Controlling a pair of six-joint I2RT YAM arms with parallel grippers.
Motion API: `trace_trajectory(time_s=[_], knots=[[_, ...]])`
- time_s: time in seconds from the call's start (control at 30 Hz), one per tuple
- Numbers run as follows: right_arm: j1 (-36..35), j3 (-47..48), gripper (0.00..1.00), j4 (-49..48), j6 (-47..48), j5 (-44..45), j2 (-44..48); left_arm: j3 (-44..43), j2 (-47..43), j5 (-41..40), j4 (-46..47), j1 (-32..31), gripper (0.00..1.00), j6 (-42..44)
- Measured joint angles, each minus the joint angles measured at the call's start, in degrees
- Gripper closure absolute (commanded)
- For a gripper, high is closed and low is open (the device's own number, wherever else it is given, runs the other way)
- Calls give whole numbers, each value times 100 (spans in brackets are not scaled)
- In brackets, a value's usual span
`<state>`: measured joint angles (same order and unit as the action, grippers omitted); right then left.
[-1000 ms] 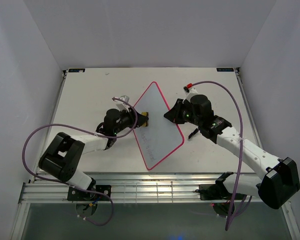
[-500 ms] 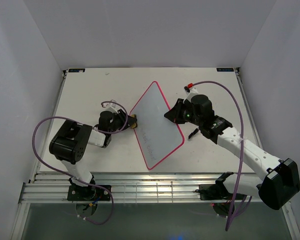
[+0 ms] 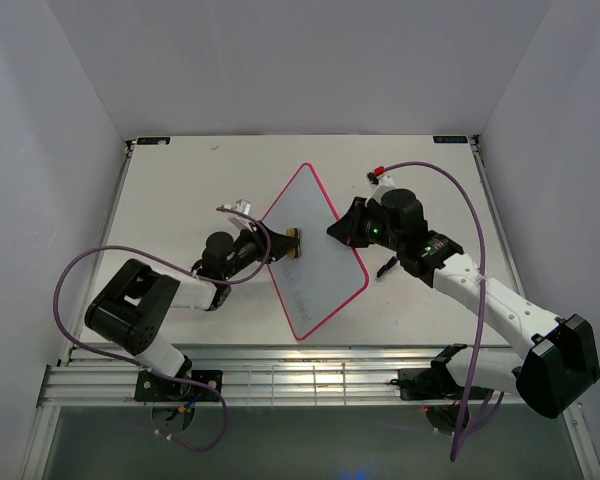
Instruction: Erase the whiteboard
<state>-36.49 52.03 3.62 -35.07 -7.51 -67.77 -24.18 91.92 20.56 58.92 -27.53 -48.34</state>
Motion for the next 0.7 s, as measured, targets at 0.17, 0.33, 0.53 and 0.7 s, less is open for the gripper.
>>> trace_trajectory(time_s=[0.17,0.33,0.53,0.7], knots=[[0,-20,92,-37,-33,-72,-35,-334,-133,79,-66,-125,100,83],[0,-33,92,-39,-52,-72,-35,-341,304,142,118,310,100,35],[0,-33,92,-57,-59,-79,-33,-55,986,-9,361,874,100,-24],[0,-33,92,-81,-63,-70,-26,245,1174,-103,699,890,100,-107]])
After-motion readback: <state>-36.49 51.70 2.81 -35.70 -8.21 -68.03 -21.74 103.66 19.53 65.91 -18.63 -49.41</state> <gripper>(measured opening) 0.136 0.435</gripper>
